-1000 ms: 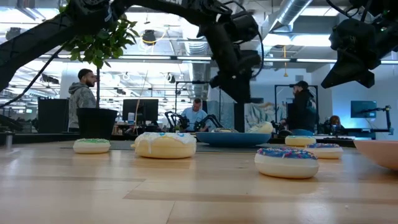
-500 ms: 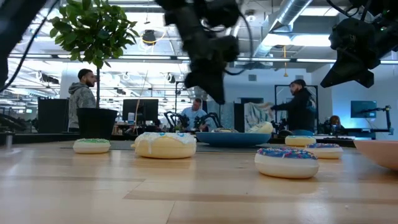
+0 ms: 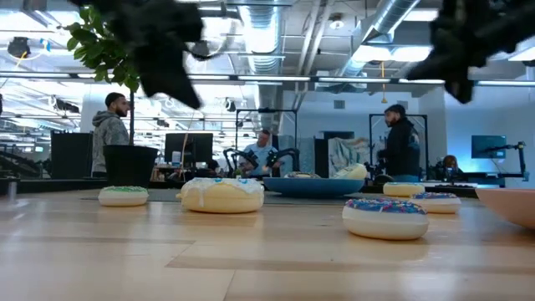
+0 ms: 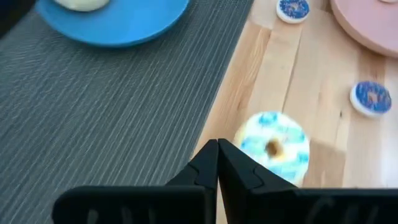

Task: Pick & Place donuts
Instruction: Put the top small dark blue donut on the pink plate

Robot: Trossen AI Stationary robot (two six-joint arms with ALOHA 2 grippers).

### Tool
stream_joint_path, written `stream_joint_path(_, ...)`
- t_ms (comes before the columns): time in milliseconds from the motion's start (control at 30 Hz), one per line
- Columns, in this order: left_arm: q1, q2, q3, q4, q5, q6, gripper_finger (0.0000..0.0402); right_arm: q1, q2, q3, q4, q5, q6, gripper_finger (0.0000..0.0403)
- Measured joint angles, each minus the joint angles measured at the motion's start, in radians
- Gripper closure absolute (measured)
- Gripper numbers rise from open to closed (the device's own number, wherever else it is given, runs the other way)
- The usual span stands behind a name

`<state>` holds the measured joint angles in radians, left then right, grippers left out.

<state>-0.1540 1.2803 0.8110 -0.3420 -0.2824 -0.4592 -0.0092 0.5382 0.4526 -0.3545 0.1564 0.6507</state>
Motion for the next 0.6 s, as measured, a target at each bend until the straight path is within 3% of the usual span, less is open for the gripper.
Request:
stream_joint_path(200,-0.026,-0.252,-0.204,0.0,0.034,-0.077,0.0401,0.075,0.338,0.111,0.084,0.084,0.075,0.0403)
stream_joint_path(433,-0.044,-0.514,-0.351,-0.042,0.087,-0.089,0.0401,0.16,0.8,0.436,-0.179,0.109,0.217,0.0403)
stream_joint_path(600,-0.052,-0.639,-0.375,-0.101,0.094,-0.046,0.0402,0.198,1.008,0.626,-0.403,0.086,0.37,0.0386)
